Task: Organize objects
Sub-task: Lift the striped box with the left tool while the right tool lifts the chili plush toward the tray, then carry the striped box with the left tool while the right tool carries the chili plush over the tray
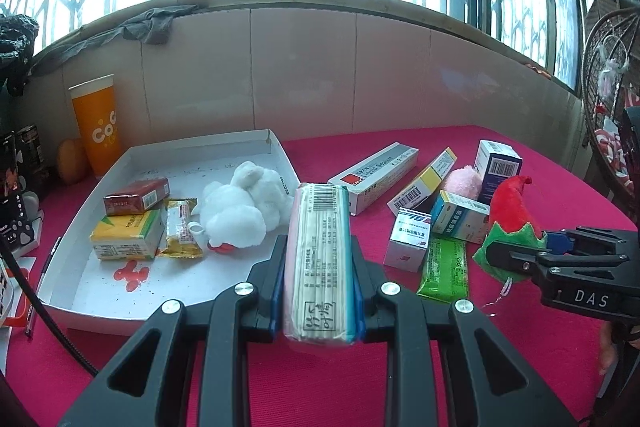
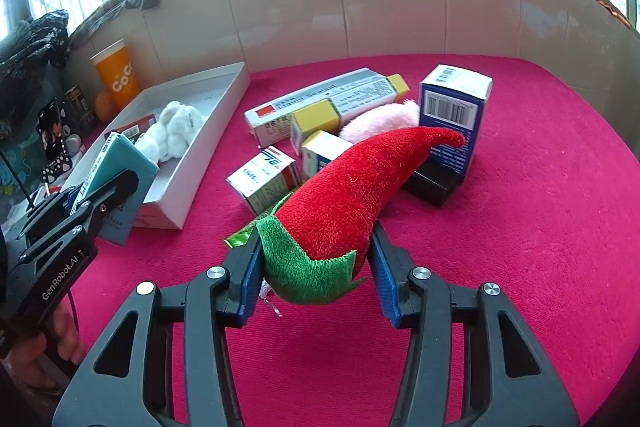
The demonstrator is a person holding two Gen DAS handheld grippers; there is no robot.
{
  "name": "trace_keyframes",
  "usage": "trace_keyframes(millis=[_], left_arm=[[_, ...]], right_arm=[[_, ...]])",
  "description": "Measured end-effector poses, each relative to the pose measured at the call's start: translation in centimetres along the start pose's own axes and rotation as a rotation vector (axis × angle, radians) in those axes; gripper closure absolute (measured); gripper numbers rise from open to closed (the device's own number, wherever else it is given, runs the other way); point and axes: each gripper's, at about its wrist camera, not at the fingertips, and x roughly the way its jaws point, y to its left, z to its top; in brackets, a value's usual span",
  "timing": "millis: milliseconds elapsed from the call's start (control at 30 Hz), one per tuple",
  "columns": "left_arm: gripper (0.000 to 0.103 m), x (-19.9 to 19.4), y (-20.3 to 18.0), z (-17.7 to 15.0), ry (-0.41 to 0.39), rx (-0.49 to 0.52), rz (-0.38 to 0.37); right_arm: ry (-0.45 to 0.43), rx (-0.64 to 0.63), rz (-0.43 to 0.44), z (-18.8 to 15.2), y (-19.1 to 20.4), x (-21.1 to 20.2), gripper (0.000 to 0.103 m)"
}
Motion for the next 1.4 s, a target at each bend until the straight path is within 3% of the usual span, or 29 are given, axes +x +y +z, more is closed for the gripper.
trace_keyframes(millis=[267, 933, 1400], left_arm=[[0.078, -0.1, 1.7, 0.0, -0.002, -0.036, 0.022], [0.078, -1.1, 8.9, 0.1, -0.028, -0.126, 0.166], [0.077, 0.0, 12.7, 3.3, -0.005, -0.178, 0.155]], right_arm=[[-0.002, -0.059, 0.02, 1.0, 2.5, 0.4, 0.055], [-0.008, -0.213, 0.103, 3.5, 10.7, 2.6, 0.055], [-0.016, -0.267, 0.132, 6.4, 14.4, 4.1, 0.055]])
